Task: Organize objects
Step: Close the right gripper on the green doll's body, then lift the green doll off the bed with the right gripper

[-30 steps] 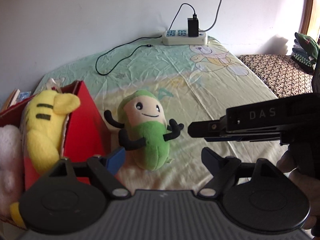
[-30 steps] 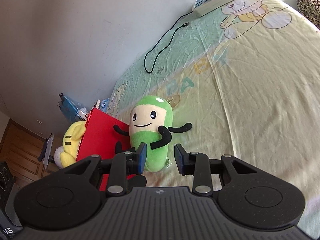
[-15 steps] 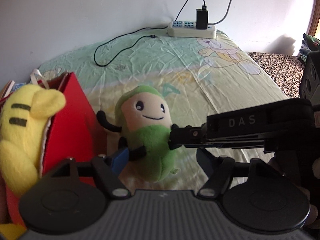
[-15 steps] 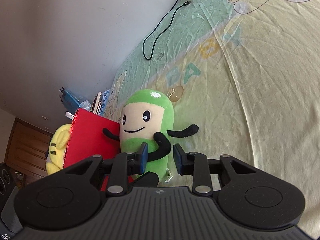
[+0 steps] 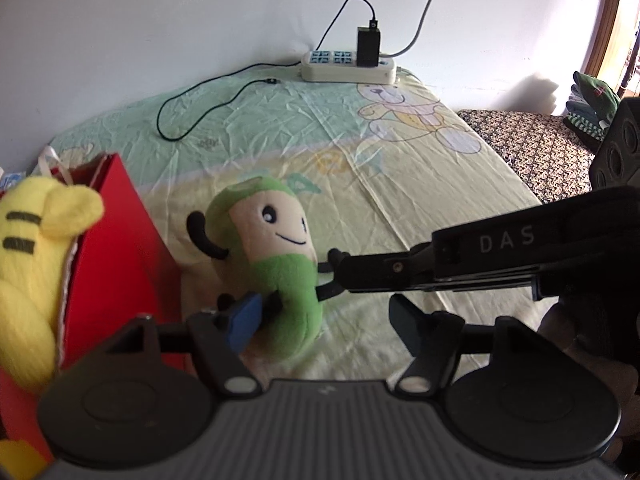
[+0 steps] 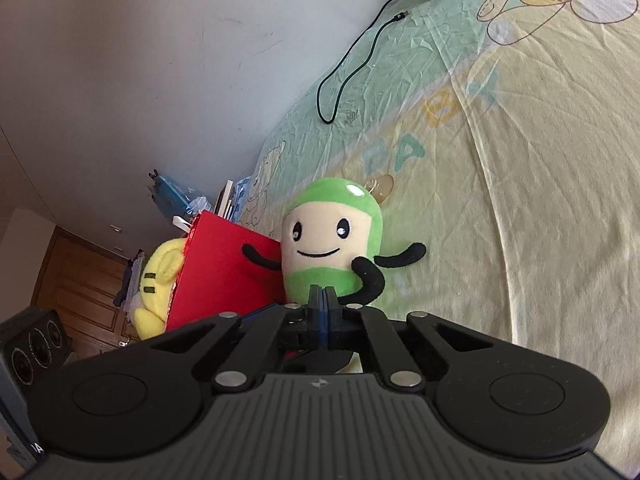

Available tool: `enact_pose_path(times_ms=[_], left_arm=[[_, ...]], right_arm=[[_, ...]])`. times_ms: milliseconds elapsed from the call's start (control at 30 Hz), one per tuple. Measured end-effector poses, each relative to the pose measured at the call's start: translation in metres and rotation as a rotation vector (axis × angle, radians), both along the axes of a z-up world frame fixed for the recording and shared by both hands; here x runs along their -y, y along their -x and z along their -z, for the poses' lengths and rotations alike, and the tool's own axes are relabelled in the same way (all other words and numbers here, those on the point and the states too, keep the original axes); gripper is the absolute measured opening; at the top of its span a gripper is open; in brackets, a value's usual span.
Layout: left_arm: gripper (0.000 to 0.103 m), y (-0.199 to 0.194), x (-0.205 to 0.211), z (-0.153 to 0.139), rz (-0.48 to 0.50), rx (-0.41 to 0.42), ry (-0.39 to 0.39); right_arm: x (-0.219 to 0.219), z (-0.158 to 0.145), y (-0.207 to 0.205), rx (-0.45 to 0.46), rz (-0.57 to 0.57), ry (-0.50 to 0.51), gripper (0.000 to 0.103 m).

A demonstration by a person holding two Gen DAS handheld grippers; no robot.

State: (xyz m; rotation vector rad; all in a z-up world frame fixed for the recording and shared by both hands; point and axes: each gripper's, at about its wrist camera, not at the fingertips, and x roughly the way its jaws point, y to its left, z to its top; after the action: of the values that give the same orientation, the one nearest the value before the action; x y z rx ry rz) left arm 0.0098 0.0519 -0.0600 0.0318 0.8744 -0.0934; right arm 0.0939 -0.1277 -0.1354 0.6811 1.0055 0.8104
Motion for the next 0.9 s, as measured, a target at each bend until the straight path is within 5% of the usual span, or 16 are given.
enact_pose_path(times_ms=[100,167,267,533,900], left_arm=[[0.072,0.005,-0.002,0.001,-0.007,-0.002,0.0],[0.072,0.008,-0.007,0.003,-0.017,-0.015,0.005],[0.074,0.014,-0.012,0.008,-0.035,-0.031,0.006],[0.076,0.004,-0.012,0.015,-0.078,-0.031,-0.027],[0.069,0.0,-0.01,0.011,-0.069,-0.027,-0.002]], right_arm=[[0.004,-0.004,0.004,0.037,0.056,0.043,0.008],[0.006,0.001,-0.003,0.008,0.057,0.057,0.025],[0.011,0.013,-0.007,-0.067,0.055,0.037,0.03],[-0.011,0.02,-0.015,-0.055,0.041,0.015,0.029],[-0.012,0.014,-0.016,-0.034,-0.019,-0.045,0.011]])
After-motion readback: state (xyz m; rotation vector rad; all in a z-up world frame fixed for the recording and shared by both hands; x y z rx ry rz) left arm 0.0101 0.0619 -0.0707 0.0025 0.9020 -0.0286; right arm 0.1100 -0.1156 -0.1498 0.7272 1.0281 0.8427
